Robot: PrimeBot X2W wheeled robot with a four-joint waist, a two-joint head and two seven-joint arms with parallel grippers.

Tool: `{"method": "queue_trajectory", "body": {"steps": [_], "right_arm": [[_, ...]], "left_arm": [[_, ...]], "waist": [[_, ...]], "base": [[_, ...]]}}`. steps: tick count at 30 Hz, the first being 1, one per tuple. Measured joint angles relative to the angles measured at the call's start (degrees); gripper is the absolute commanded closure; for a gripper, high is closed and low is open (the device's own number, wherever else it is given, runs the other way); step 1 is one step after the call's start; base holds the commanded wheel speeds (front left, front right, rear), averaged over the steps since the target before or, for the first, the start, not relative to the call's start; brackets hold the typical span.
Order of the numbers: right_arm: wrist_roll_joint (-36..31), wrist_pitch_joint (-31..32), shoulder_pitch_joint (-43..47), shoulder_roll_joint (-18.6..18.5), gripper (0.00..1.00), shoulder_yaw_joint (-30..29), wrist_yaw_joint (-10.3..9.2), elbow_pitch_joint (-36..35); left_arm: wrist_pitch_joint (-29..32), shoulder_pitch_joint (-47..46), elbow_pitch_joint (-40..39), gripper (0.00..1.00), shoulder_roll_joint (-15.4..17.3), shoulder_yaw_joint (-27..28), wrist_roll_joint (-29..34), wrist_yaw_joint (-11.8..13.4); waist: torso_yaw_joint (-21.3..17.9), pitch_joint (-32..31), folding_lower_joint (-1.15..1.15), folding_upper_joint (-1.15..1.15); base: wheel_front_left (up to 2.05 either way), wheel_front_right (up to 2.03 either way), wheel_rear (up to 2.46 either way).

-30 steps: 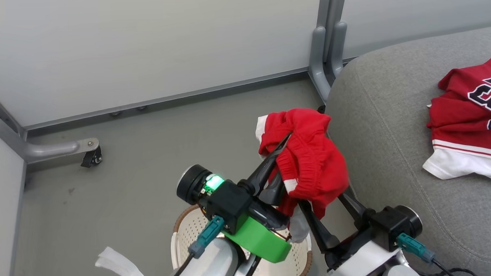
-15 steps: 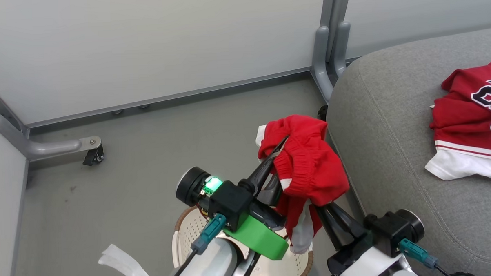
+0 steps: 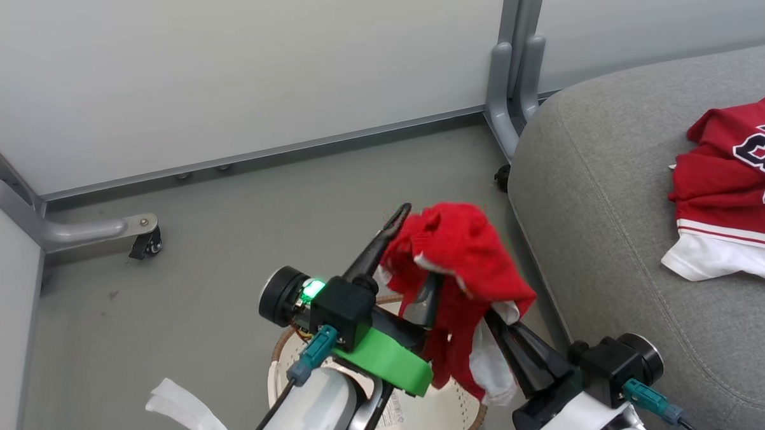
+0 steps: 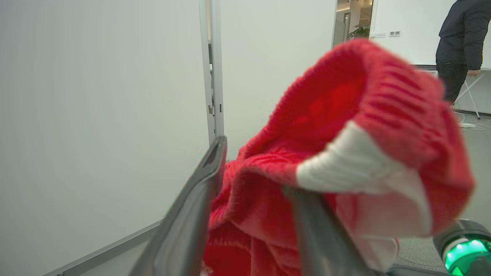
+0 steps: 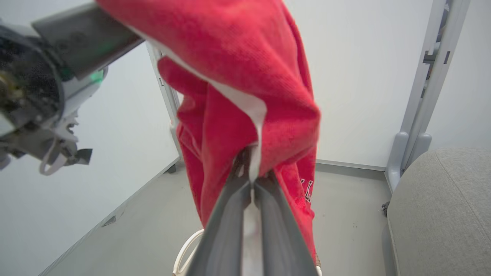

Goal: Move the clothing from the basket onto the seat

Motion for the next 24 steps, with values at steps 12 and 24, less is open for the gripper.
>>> {"method": "queue_trajectory", "body": {"steps": [12,24], "right_arm": [[0.0,0.0,-0.1,0.0,1.00,0.1,0.00,-0.4],[0.0,0.0,-1.2,0.7,1.00,-0.1,0.00,-0.5]], "left_arm": [[0.0,0.0,0.9,0.00,0.0,2.3,1.8,-0.3],[0.0,0.0,1.7,0.00,0.3,4.4,3.3,-1.4]], "waist": [[-0.6,1.2,0.00,0.00],[-1.9,3.1,0.00,0.00]], "base": [[0.00,0.00,0.00],[0.00,0.00,0.00]]}}
